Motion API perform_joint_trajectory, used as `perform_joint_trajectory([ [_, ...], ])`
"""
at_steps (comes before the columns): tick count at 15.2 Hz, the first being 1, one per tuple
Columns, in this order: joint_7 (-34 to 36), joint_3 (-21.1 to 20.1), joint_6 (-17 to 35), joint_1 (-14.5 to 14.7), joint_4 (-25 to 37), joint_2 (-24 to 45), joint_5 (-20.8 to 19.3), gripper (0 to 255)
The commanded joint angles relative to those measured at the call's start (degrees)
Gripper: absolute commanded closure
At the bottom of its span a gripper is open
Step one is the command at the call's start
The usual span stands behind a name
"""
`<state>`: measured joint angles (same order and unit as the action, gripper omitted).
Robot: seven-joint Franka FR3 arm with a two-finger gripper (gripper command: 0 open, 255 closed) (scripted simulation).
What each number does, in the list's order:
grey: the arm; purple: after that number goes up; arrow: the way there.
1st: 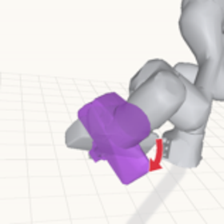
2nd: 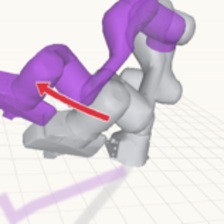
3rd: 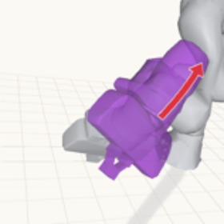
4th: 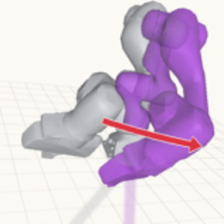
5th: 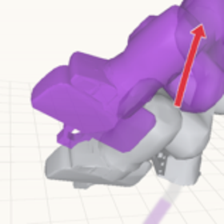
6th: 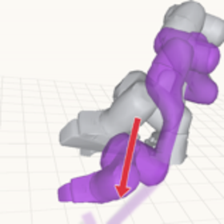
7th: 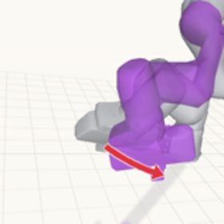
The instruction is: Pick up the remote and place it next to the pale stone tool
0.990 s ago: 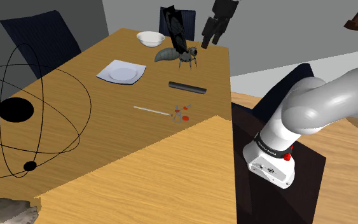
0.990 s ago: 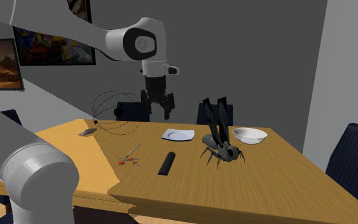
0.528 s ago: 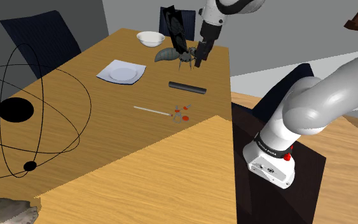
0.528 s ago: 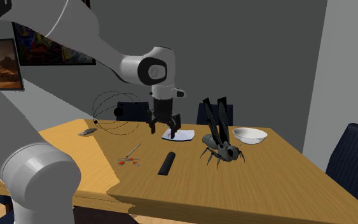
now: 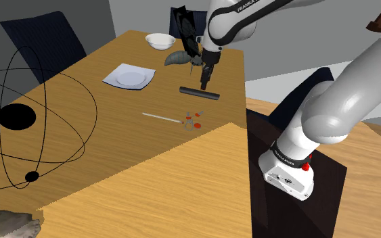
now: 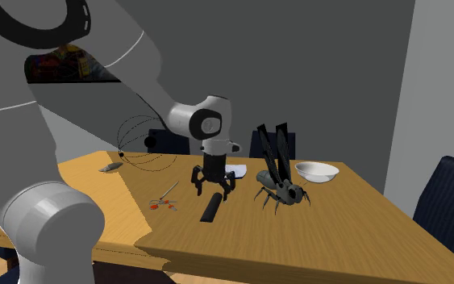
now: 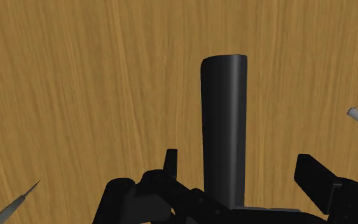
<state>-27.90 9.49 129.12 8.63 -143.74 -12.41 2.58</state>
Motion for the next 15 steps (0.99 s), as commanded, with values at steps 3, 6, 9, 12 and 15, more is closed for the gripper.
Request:
perform_joint_trajectory([
  [3, -0.92, 0.03, 3.46, 0.33, -1.38, 2.33, 0.51, 0],
  [6, -1.29, 0.06, 6.08, 0.52, -2.34, 4.02, 1.05, 0],
  [9, -1.37, 0.05, 6.58, 0.55, -2.51, 4.36, 1.16, 0],
  [12, -1.37, 0.05, 6.58, 0.55, -2.51, 4.36, 1.16, 0],
  [15, -1.37, 0.05, 6.57, 0.55, -2.51, 4.35, 1.16, 255],
])
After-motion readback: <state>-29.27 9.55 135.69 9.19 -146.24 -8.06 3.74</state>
